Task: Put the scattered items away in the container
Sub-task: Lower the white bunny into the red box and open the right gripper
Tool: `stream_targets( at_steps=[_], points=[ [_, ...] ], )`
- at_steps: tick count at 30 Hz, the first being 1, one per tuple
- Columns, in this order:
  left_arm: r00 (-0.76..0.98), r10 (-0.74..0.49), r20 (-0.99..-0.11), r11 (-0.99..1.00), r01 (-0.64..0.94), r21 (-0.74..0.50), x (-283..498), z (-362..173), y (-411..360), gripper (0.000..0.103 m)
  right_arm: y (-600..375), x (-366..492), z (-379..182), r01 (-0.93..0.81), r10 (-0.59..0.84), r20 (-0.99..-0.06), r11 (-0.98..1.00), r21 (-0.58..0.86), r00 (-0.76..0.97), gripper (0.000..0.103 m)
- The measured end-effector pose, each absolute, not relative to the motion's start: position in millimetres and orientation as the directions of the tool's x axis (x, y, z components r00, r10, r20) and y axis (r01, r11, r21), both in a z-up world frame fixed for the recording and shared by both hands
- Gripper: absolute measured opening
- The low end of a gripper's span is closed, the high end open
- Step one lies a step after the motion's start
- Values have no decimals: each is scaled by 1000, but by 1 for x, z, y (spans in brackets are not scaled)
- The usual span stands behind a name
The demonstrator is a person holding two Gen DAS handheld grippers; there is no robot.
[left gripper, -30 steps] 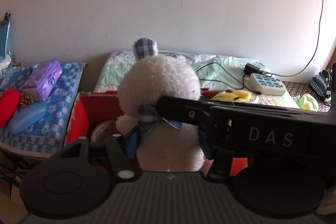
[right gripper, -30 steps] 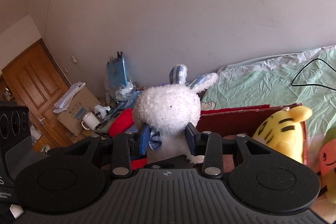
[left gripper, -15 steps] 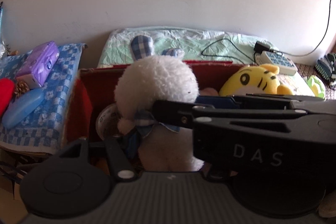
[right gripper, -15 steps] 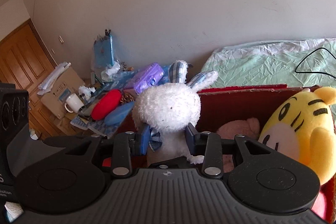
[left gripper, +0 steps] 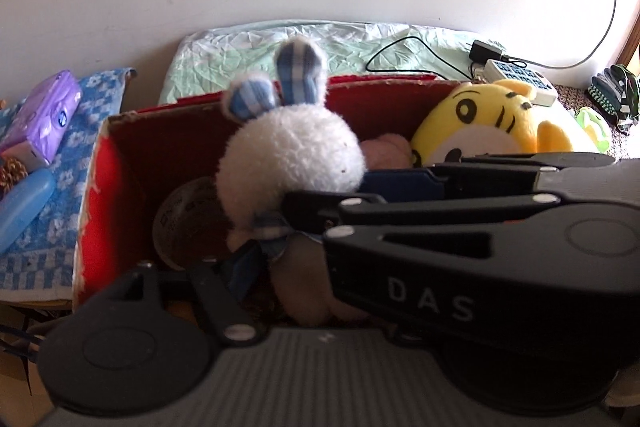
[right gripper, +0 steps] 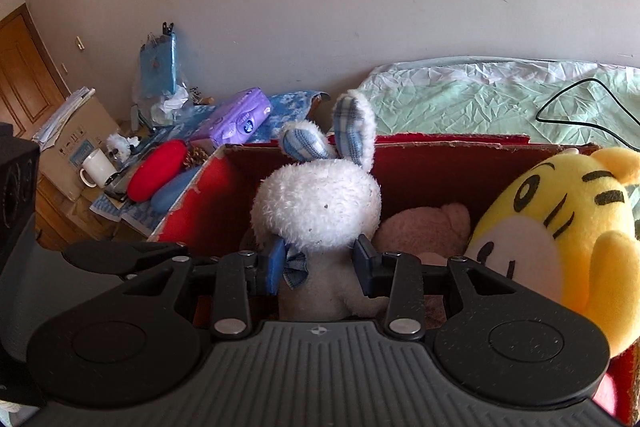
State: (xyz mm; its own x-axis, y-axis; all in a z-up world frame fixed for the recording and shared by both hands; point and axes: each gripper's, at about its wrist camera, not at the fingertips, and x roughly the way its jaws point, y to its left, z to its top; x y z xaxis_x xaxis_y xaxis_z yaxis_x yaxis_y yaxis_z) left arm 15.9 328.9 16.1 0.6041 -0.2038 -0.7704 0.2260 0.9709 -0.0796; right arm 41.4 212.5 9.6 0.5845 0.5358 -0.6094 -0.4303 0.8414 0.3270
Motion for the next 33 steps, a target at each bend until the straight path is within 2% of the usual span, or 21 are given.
stream_targets(
  at_steps=[5, 16, 19, 21, 29, 33],
  points=[
    [595, -224, -772, 969, 219, -112, 18, 16, 333, 75, 214, 41, 11, -429, 528, -623, 845, 318, 577, 45],
    [583, -256, -771, 962, 230, -145, 12, 17, 338, 77, 206, 38, 21, -423, 537, -616, 841, 337, 577, 45],
    [569, -272, -776, 957, 242, -158, 10, 17, 336, 77, 204, 40, 17, -408, 558, -636, 828, 385, 533, 41],
    [571, -272, -775, 956, 251, -151, 7, 17, 333, 77, 204, 38, 16, -405, 577, -634, 816, 413, 514, 35],
    [573, -263, -776, 959, 242, -146, 1, 18, 331, 77, 202, 31, 17, -391, 571, -638, 820, 418, 516, 35],
    [597, -254, -761, 962, 235, -136, -6, 25, 334, 83, 197, 28, 25, -398, 579, -612, 815, 421, 539, 35]
  ],
)
